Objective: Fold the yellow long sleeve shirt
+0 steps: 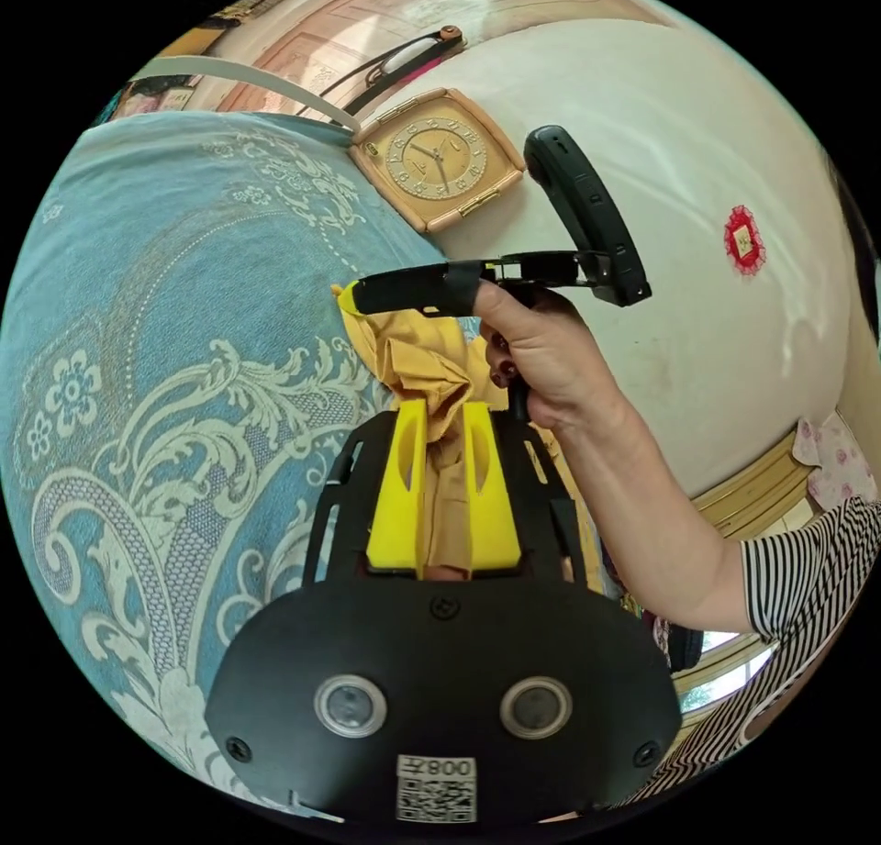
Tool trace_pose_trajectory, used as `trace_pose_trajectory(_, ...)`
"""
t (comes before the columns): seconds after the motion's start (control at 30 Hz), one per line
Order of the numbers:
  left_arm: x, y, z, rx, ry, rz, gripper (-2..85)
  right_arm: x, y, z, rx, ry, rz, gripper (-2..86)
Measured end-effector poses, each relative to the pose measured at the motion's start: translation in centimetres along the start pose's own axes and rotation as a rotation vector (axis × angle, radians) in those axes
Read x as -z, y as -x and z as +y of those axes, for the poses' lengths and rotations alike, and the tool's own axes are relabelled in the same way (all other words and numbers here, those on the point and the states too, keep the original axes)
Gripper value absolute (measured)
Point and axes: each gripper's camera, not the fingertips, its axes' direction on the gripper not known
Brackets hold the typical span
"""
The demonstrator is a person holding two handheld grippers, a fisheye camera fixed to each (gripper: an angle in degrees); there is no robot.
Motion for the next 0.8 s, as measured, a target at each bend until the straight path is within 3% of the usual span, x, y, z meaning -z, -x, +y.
trace_pose_trajectory(0.2,0.4,-3.7,0.4,-0.071,-0.095,-0.013,2.5,3.5,-7.2,3.5,-0.150,-0.218,-0.294,0.9)
trace_pose_trajectory(0.4,-1.2,-10.9,1.0,-0.365,-0.114,0.021,2.0,8.3,-15.3,13.5,-0.297,-0.508,-0.529,0.8)
trace_pose_trajectory(0.57,-6.7,-16.5,1.9,-0.585,0.104,0.084,1.7,6.7,-20.8,26.8,-0.559,-0.656,-0.652,0.7)
trace_pose_trajectory(0.8,-12.9,-19.0,2.7,-0.618,0.390,0.149,1.0,0.0,-22.2,38.2,-0.848,-0.611,-0.672,0.6)
